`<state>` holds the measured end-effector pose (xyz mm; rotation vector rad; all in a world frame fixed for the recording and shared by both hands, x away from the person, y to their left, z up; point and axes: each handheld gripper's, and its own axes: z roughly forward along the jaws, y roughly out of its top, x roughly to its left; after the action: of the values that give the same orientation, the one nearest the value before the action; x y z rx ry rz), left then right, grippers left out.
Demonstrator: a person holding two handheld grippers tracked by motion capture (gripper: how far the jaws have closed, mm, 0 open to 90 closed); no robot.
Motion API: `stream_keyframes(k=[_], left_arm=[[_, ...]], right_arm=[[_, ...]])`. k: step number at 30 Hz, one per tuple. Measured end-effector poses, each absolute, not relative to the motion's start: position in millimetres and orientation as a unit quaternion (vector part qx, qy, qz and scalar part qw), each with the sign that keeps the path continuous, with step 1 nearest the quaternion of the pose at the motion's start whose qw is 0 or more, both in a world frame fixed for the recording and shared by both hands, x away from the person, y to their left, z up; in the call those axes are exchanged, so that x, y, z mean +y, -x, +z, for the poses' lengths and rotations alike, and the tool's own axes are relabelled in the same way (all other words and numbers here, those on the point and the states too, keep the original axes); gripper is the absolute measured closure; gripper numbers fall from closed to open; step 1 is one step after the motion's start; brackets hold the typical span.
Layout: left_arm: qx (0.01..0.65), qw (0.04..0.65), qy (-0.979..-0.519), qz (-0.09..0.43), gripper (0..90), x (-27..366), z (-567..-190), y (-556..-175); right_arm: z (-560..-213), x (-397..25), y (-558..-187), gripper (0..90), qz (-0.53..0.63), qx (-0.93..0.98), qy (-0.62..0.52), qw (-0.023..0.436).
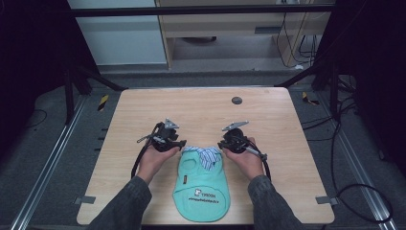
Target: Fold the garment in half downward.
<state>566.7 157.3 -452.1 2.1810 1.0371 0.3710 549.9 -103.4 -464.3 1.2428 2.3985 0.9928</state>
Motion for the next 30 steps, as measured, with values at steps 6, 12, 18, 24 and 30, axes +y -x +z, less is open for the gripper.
stream_keyframes(k=[6, 12, 18, 24, 30], left_arm=[[0.379, 0.312, -0.862, 0.13, 52.0, 142.8, -463.3, -567.1], [0.373, 0.288, -0.872, 0.131, 49.9, 138.8, -473.8, -565.3], [0.376, 0.284, -0.873, 0.122, 49.8, 141.6, -478.9, -566.7], [0.373, 0.283, -0.876, 0.113, 48.8, 142.1, -481.6, -567.1], [0.374, 0.302, -0.871, 0.101, 52.9, 146.3, -484.6, -565.0]], right_arm=[[-470.2, -95.5, -556.0, 77.3, 0.336, 0.828, -0.43, 0.126], [-480.0, -87.2, -555.7, 71.2, 0.313, 0.841, -0.427, 0.114], [-485.1, -80.9, -556.7, 67.0, 0.303, 0.845, -0.428, 0.107], [-486.2, -81.4, -556.2, 64.9, 0.3, 0.848, -0.421, 0.111], [-486.7, -81.2, -553.1, 70.3, 0.301, 0.853, -0.412, 0.113]])
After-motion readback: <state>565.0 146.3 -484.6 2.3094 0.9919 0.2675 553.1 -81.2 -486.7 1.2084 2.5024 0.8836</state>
